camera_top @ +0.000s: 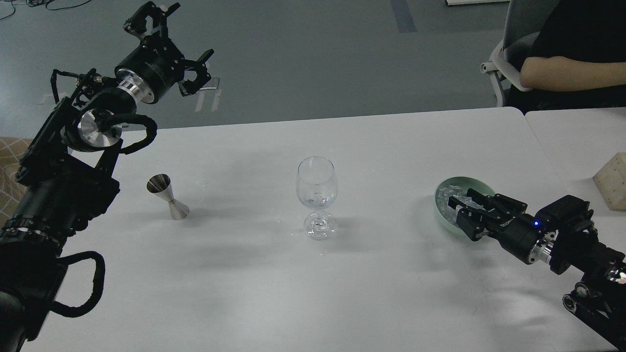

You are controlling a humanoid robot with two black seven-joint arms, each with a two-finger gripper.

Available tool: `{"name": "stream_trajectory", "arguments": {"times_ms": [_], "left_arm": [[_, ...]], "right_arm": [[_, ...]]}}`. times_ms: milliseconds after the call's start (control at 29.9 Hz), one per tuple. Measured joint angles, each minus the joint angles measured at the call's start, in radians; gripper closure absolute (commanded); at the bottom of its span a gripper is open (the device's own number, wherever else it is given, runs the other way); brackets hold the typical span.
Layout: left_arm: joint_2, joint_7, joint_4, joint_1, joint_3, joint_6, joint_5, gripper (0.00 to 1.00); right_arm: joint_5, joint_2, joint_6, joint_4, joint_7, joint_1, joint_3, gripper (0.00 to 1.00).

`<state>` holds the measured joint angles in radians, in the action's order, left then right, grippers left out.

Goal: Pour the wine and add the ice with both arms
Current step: 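Grasp an ice cube from the bowl with the right gripper, then lift the ice with the right gripper over the wine glass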

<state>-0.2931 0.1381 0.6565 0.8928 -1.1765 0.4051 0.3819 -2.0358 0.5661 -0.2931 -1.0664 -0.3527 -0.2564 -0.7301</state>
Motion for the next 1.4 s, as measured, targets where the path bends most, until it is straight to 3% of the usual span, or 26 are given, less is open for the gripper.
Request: {"name": "stream_trajectory", "arguments": {"times_ms": [401, 735, 1069, 1403], "left_arm": [[-0.003, 0.000, 0.000, 0.000, 0.000, 0.000, -0.001, 0.02], [0.000, 0.000, 0.000, 0.001, 0.000, 0.000, 0.000, 0.02], [0.006, 0.000, 0.000, 0.002, -0.001, 0.000, -0.001, 0.02], [0.005, 0.000, 0.000, 0.002, 0.000, 0.000, 0.000, 0.02]], "right_arm": [[0.002, 0.001, 0.021, -0.007, 0.000, -0.007, 0.000, 0.84], [0.005, 0.023, 0.039, -0.046, 0.003, -0.027, -0.001, 0.85], [0.019, 0.164, 0.104, -0.264, 0.025, -0.095, -0.020, 0.85], [0.010, 0.162, 0.283, -0.403, 0.044, -0.350, -0.013, 0.85]]}}
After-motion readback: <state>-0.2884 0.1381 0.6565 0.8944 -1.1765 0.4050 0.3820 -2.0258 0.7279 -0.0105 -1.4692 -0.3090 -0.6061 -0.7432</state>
